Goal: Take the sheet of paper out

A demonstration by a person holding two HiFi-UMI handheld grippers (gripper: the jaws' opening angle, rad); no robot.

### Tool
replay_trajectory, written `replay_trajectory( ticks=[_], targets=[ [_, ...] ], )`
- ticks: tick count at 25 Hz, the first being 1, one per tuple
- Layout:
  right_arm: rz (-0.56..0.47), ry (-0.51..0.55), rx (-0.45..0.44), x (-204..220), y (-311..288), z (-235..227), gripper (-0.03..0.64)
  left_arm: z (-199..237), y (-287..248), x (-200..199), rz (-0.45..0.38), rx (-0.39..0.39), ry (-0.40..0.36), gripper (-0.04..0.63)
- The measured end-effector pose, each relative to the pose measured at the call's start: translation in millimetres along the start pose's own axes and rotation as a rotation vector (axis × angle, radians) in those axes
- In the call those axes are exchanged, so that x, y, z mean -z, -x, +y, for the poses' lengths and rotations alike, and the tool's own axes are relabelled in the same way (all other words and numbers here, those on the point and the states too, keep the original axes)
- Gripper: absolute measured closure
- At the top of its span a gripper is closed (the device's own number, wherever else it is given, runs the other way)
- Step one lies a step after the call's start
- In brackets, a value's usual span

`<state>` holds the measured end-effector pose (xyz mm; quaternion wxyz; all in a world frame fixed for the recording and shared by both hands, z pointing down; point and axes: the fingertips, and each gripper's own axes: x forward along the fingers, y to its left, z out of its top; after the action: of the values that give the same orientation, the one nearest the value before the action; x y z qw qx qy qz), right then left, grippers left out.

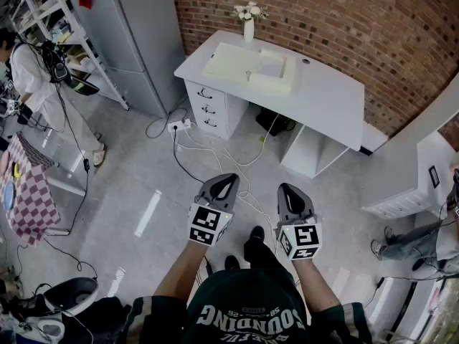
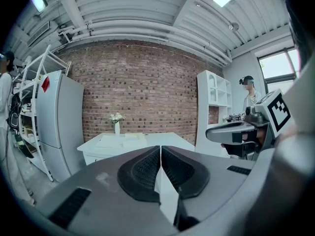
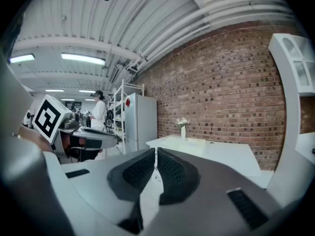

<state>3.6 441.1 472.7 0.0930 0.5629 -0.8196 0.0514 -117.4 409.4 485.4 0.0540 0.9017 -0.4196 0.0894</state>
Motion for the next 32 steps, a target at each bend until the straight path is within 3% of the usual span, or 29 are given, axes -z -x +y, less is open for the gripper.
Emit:
replay_trajectory(
  ticks=[11,32],
  targets=[
    [-0.030,0.002,-0.016,-2.0,43.1,38.7,0.545,-28.2,45.9,1.0,-0.014,0.012,-0.030,0.578],
    [-0.021,-0.024,0.031,-0.8,61.3,9.8,0.545,-65.4,27.8,-11.8,-0.018,0.074,-0.019,0.580]
  ],
)
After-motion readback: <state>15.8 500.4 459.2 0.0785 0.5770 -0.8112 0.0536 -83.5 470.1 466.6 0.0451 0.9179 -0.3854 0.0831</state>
